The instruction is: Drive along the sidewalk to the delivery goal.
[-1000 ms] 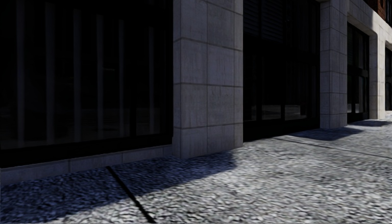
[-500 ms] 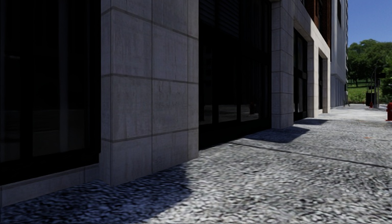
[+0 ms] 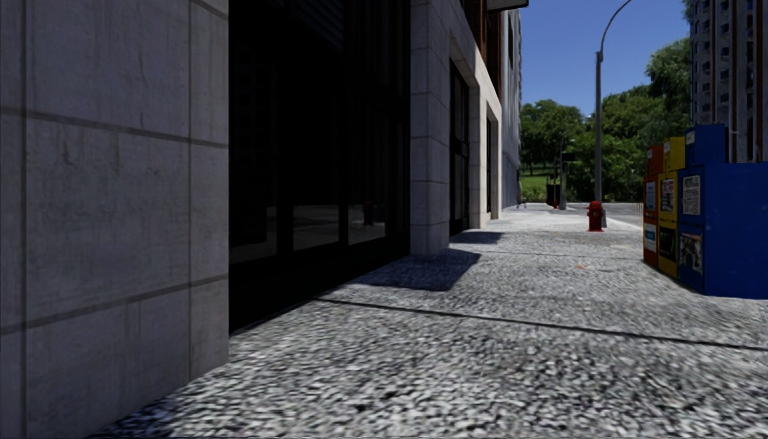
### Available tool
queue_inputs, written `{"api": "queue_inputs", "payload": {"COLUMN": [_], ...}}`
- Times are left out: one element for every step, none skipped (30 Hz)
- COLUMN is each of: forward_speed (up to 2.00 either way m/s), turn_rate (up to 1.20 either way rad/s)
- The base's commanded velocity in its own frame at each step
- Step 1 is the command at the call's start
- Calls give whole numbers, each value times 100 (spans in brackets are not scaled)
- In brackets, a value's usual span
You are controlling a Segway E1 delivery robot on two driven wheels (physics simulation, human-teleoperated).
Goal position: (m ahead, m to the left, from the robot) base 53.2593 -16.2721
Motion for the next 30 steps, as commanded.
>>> {"api": "queue_inputs", "payload": {"forward_speed": [155,155,155,155,155,155,155,155,156,157,157,157,157,157,158,158,158,159,159,159,159,159,159,159,159,159,159,159,159,159], "turn_rate": [-76,-76,-76,-76,-76,-76,-76,-76,-76,-76,-76,-76,-76,-75,-70,-25,-25,0,0,0,0,0,0,0,0,0,0,0,0,0]}}
